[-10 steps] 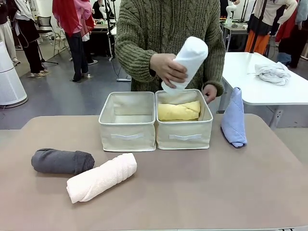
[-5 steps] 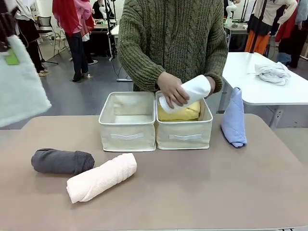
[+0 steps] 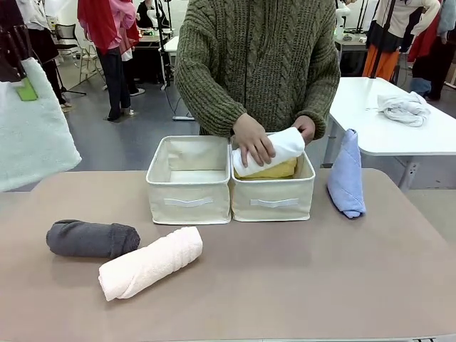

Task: Sort the towels based on their folding style.
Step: Pick up one triangle-folded towel and place it in the left Fabric basket.

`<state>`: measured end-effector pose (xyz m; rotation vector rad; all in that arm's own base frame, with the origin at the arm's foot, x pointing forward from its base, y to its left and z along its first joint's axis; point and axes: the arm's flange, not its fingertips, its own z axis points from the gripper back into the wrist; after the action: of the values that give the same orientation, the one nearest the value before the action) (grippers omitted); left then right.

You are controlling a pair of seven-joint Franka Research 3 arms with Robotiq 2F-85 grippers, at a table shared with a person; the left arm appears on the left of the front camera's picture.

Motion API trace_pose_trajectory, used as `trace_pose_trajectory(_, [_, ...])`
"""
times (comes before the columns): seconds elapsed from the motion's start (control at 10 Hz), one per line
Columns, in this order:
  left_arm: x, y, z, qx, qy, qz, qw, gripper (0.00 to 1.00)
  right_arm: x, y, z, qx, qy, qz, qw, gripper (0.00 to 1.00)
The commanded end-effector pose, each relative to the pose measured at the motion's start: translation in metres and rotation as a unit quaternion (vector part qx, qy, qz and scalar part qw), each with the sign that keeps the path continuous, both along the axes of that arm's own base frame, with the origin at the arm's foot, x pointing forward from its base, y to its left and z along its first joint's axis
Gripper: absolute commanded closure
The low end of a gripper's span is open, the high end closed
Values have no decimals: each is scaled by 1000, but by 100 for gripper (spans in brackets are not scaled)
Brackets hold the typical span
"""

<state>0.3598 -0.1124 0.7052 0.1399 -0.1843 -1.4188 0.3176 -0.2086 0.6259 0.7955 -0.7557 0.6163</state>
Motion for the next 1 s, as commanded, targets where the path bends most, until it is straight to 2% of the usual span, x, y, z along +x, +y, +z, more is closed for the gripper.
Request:
trace_pose_trajectory(0.0, [-3, 0, 5, 2, -3, 0, 1000, 83, 0, 0, 0, 6, -6, 5, 1000, 0])
trace_pose_trajectory(0.4, [-1, 0, 1, 0, -1, -1, 1000, 83, 0, 0, 0, 6, -6, 5, 1000, 0])
trace_pose_trajectory(0.6, [15, -55, 4, 7, -27, -73, 997, 83, 0, 0, 0, 6, -6, 5, 1000, 0])
trace_pose_trajectory(0.8, [58, -119, 6, 32, -32, -130, 990, 83, 0, 0, 0, 6, -6, 5, 1000, 0])
trace_pose_trajectory(0.9, [68, -141, -2, 38, -34, -149, 988, 83, 0, 0, 0, 6, -6, 5, 1000, 0])
